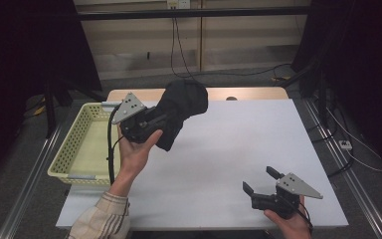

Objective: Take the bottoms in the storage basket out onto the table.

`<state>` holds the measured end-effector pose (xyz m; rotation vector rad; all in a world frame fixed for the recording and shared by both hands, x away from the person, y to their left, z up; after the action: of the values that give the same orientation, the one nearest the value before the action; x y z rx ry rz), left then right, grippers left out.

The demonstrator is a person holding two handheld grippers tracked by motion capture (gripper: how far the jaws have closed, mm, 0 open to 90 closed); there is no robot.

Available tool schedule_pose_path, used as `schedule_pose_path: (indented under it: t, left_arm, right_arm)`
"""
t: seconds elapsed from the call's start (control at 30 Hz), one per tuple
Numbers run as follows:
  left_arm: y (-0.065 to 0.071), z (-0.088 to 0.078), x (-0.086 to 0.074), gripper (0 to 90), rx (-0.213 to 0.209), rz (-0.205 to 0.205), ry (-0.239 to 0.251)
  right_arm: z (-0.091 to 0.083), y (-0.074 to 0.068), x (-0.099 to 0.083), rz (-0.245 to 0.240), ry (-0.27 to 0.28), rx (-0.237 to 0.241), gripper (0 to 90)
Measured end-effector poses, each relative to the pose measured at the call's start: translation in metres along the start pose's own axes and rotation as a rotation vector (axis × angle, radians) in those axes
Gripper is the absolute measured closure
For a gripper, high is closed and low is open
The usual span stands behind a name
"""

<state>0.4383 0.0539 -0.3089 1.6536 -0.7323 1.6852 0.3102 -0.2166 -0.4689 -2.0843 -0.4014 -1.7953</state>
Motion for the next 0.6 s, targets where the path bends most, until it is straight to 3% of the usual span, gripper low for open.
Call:
schedule_pose_path:
  t: [0.6]
  left_arm:
    - [0.021,0.017,-0.021,71.6,-0.063,0.015,-0.071]
  right_arm:
    - [0.000,-0.001,0.000,0.000,0.000,0.004,4.5]
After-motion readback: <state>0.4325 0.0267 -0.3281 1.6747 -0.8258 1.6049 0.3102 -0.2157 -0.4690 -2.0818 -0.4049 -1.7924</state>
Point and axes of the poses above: each handheld gripper's, and its own axes: z roughly forward along the jaws, x roughly out of its top, y roughly to its right, the point moved 8 cm from there along z, roughly forward along the jaws, and after that the axes turned 11 degrees about y, right-handed, at the moved point
